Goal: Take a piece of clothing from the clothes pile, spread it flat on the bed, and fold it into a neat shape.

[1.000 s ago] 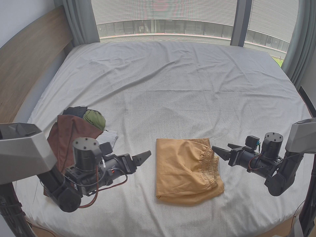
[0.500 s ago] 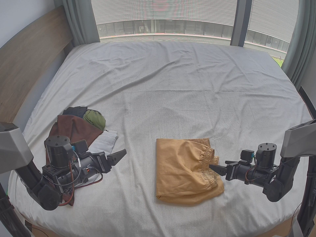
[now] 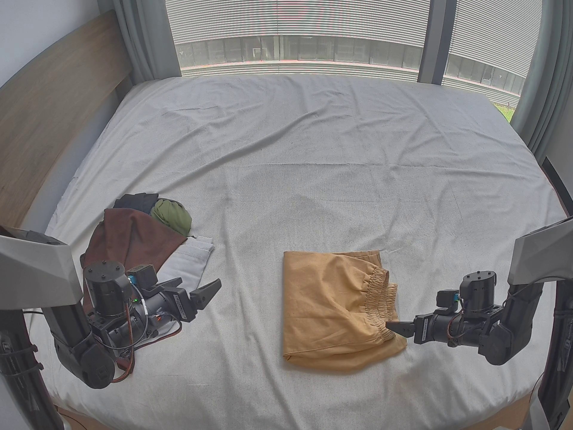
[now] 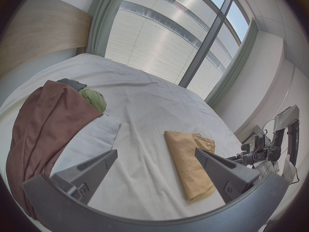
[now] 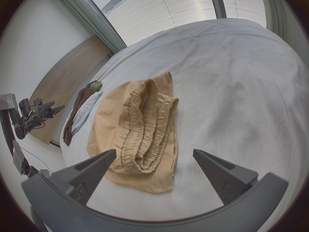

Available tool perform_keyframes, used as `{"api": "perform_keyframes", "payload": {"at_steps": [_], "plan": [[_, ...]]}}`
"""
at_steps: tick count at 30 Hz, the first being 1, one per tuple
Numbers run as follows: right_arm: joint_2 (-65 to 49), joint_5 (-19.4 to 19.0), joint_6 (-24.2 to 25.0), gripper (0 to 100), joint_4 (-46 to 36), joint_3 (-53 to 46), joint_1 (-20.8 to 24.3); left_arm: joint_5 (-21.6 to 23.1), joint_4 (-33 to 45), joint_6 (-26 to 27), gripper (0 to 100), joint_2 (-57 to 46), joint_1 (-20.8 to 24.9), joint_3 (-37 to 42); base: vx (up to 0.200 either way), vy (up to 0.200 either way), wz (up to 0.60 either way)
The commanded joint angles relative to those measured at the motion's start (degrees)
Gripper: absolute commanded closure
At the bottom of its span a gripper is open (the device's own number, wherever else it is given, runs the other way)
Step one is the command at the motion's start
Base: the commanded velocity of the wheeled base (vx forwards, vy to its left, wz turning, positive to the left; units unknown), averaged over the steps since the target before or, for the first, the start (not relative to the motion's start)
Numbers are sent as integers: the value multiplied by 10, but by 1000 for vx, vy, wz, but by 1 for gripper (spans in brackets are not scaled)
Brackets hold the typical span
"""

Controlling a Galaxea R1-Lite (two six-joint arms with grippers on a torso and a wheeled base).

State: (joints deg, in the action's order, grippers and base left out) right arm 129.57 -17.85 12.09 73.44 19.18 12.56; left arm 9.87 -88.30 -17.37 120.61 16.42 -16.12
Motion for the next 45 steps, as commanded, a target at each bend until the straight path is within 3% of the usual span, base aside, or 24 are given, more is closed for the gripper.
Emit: {"api": "perform_keyframes", "payload": {"at_steps": [1,5,11,27,39,40,45], "plan": [[30,-14,2,0,-10,8,-10,1,-1,1,0,20,-2,3,0,0,0],[39,-38,15,0,-20,15,-14,1,-1,1,0,22,0,3,0,0,0],[43,-62,74,0,-25,31,-6,1,-1,1,0,21,1,3,0,0,0],[73,-63,138,0,-17,56,50,1,-1,1,0,21,8,6,0,0,0],[74,-59,155,0,-14,72,53,-2,-1,1,0,20,11,5,0,0,0],[74,-59,158,100,-14,73,53,-2,-1,1,0,20,11,6,0,0,0],[73,-59,159,100,-12,72,54,-3,-1,1,0,20,11,6,0,0,0]]}}
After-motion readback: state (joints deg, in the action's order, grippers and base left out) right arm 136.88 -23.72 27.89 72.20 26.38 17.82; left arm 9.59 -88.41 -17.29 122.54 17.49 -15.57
